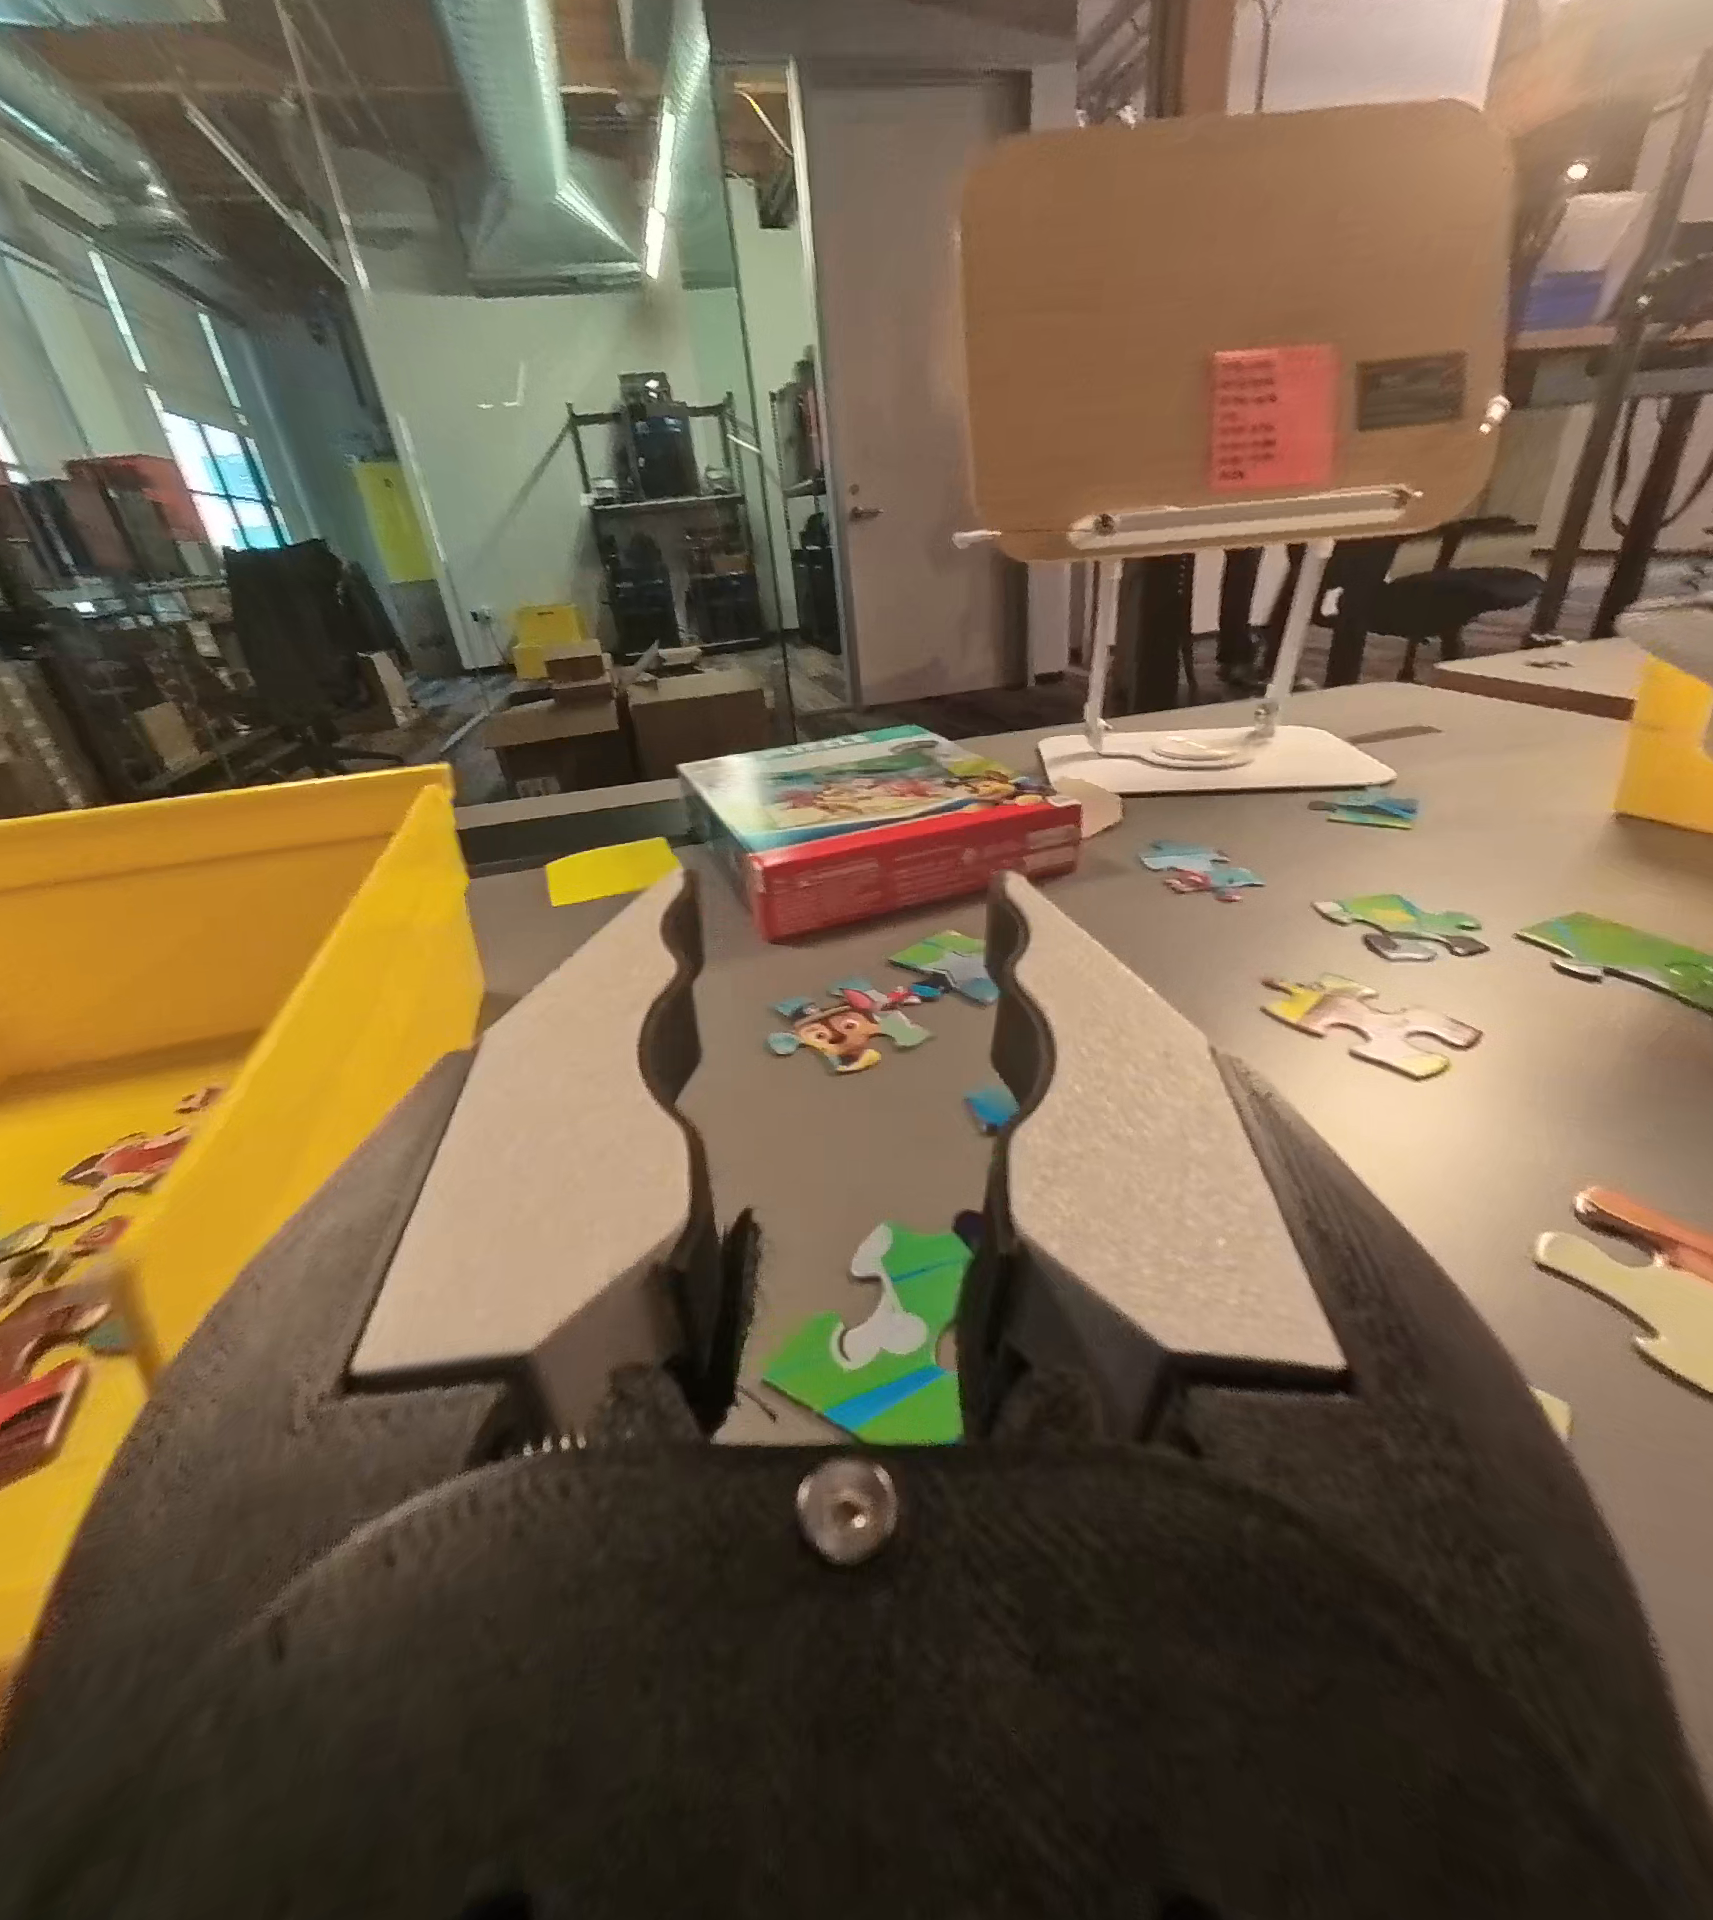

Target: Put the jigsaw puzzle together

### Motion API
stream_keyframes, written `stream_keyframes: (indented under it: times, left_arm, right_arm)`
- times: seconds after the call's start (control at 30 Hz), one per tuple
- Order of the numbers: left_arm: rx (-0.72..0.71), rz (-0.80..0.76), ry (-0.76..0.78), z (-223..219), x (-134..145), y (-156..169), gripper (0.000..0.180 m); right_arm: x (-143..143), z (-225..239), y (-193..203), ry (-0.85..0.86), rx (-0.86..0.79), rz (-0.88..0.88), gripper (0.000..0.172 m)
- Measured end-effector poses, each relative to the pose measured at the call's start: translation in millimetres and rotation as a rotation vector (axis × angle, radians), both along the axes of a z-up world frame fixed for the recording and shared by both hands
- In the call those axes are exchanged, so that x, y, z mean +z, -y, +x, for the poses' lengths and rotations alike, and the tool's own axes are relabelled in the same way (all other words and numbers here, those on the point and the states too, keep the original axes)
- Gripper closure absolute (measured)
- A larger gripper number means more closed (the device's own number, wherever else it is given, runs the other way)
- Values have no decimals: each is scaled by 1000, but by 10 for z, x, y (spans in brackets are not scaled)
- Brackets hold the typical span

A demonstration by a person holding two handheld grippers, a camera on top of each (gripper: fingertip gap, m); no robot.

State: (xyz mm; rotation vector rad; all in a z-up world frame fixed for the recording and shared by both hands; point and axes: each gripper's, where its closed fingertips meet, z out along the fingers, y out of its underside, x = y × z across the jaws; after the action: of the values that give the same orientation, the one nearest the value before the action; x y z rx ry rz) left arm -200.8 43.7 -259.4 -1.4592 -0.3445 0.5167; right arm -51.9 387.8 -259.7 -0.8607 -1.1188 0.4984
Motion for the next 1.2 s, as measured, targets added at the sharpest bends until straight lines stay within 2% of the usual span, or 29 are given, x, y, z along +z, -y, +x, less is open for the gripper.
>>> stream_keyframes:
  times: [0.13, 0.2, 0.4, 0.5, 0.53, 0.6, 0.67, 0.8, 0.83, 0.9, 1.03, 1.17, 1.2]
  left_arm:
    - [-4, 142, -77, 57, 242, 158, 125]
    - [-11, 207, -137, 134, 362, 220, 114]
    - [8, 189, -241, 246, 430, 217, 112]
    - [101, 202, -276, 211, 527, 420, 108]
    - [153, 185, -276, 153, 520, 516, 112]
    - [235, 99, -220, -25, 383, 665, 110]
    - [271, 4, -98, -223, 144, 771, 106]
    - [251, -116, 170, -468, -317, 892, 112]
    - [232, -131, 225, -490, -385, 894, 118]
    - [153, -149, 285, -460, -436, 833, 139]
    - [112, -155, 286, -411, -447, 741, 145]
    - [-31, -168, 285, -154, -427, 514, 145]
    - [-52, -159, 268, -106, -367, 499, 140]
  right_arm:
    - [-6, -10, 34, 6, 15, 16, 172]
    - [-19, -6, 27, 9, 19, 6, 172]
    - [-43, 32, -75, 7, -3, -42, 172]
    - [-52, 43, -109, 3, -6, -68, 172]
    - [-54, 45, -117, 2, -7, -73, 172]
    - [-64, 43, -130, 4, -9, -83, 172]
    - [-76, 35, -138, 9, -12, -86, 172]
    - [-96, 21, -184, 18, -31, -92, 172]
    - [-97, 26, -199, 17, -38, -96, 172]
    - [-93, 43, -224, 10, -51, -104, 172]
    - [-120, 56, -291, 15, -78, -136, 172]
    - [-128, 76, -343, 14, -112, -144, 172]
    - [-127, 82, -355, 13, -120, -144, 172]
